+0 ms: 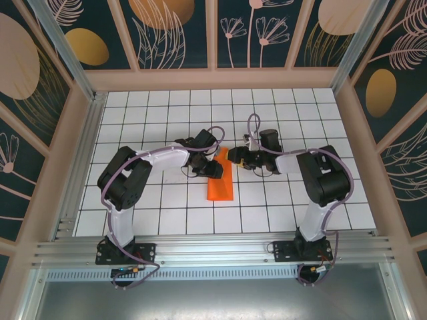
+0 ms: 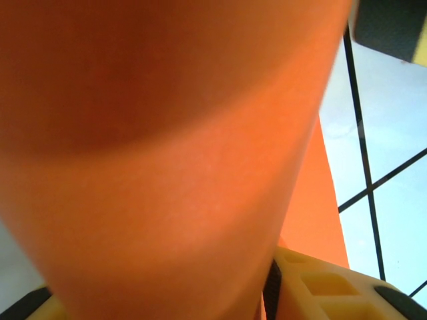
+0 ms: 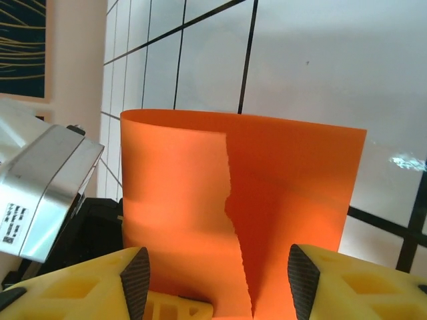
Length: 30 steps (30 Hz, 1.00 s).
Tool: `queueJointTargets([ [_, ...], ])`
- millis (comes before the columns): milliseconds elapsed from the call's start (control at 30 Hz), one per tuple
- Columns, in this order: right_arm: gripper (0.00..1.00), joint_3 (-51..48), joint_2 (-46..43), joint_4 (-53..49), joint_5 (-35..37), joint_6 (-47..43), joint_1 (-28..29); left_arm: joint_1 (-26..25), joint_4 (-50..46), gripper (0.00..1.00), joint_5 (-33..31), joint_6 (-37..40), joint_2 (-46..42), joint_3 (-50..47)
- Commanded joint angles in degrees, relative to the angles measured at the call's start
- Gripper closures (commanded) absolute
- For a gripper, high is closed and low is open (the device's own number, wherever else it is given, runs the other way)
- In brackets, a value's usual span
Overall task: Fold a paper plane with a square sheet of paper (pick it up from the middle)
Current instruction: Hold the square sheet of paper at the center of the table.
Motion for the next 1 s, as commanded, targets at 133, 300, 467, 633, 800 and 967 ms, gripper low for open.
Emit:
queueJointTargets([
  [133, 0.39, 3.54, 4.49, 1.27, -5.98, -5.27, 0.06, -0.09, -0.23, 0.58, 1.21, 1.10, 0.24, 1.15],
  [300, 0.43, 4.55, 6.01, 1.16, -7.23, -6.59, 0.70, -0.13, -0.23, 0.58, 1.38, 1.32, 0.40, 1.18],
  [467, 0.46, 5.44, 7.24, 2.70, -9.21, -6.96, 1.23, -0.13, -0.23, 0.58, 1.38, 1.50, 0.41, 1.18],
  [633, 0.57, 4.31, 6.80, 4.78, -11.35, -7.01, 1.10, -0.13, -0.31, 0.57, 1.20, 1.50, 0.24, 1.18],
  [800, 0.71, 1.79, 5.48, 6.86, -11.85, -5.94, 0.23, -0.12, -0.31, 0.57, 0.94, 1.42, 0.14, 1.05],
  [967, 0.90, 2.41, 4.67, 1.23, -8.67, -7.96, 0.04, -0.07, -0.58, 0.54, 0.15, 1.24, -0.75, 1.18],
])
